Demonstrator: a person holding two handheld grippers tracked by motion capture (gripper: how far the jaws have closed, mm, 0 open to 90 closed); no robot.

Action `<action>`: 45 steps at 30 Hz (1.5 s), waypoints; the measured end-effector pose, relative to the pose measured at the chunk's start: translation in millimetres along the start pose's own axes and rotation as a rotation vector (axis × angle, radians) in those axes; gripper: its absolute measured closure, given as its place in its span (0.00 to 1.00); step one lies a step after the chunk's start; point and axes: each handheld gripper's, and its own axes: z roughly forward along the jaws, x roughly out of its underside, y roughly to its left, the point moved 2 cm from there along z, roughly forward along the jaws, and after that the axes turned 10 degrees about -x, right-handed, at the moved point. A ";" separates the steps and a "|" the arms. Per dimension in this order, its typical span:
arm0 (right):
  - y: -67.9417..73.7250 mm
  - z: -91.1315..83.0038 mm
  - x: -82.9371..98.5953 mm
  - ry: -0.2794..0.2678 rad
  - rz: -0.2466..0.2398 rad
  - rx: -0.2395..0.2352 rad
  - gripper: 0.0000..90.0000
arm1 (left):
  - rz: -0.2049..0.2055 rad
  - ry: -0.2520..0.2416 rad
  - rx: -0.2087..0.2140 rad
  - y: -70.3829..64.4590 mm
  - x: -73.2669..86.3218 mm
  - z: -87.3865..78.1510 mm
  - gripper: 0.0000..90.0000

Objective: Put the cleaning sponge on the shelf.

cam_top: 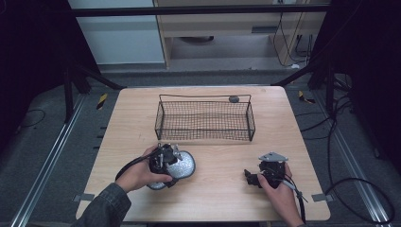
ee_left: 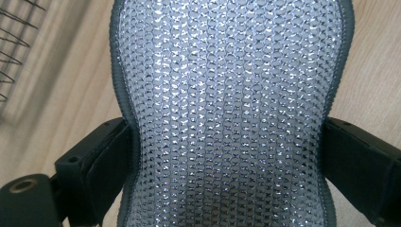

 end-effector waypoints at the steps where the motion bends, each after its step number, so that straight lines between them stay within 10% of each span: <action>1: 0.0 0.0 0.0 0.000 0.000 0.000 0.00 | 0.005 0.001 -0.004 0.8 -0.7 -1.4 0.07; 16: 0.3 0.5 -0.6 0.002 -0.001 0.003 0.00 | 0.083 -0.031 -0.085 13.2 -26.6 -33.5 0.07; 28: -0.7 0.7 -0.9 0.004 -0.014 -0.010 0.00 | 0.065 -0.081 -0.135 38.6 -37.0 -60.4 0.07; 45: -0.3 0.2 -0.3 0.003 -0.022 -0.016 0.01 | 0.100 -0.105 -0.211 74.1 -60.4 -66.4 0.07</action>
